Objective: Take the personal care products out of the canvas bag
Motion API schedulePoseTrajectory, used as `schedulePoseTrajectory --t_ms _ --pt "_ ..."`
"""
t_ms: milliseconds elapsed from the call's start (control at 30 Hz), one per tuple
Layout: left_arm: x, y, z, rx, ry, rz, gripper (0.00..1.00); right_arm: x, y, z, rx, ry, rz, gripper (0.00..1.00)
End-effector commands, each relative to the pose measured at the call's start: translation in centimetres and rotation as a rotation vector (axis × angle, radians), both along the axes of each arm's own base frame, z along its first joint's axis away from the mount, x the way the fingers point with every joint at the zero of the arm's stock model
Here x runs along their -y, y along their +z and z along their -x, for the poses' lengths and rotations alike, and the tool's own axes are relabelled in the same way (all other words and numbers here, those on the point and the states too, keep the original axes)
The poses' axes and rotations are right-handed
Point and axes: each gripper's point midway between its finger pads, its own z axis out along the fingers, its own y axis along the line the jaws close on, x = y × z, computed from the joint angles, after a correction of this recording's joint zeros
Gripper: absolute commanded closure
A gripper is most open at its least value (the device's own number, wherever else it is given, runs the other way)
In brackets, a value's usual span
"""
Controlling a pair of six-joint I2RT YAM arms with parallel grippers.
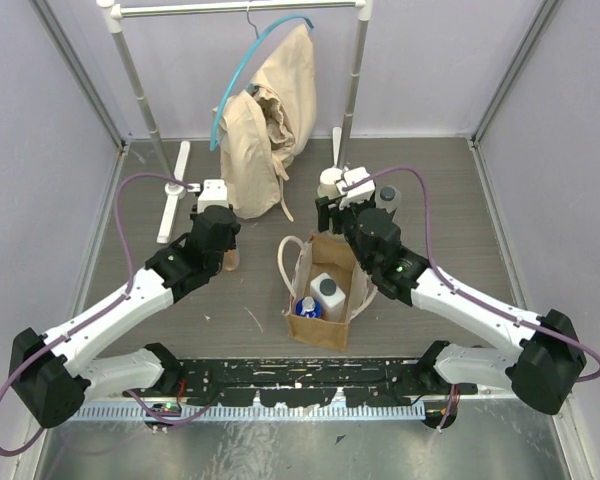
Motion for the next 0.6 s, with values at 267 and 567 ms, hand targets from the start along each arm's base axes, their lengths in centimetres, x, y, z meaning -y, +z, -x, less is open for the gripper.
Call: schedulePoseTrajectory --t_ms 267,567 --pt "0.7 4.2 -1.4 0.150 0.019 0.122 0.56 2.1 7.3 -7.4 0.262 -0.063 -0.304 0.99" --pt "1.7 2.4 -2.1 0.119 0.014 0.128 0.55 1.0 1.8 -10.6 0.283 0.033 -0.378 0.99"
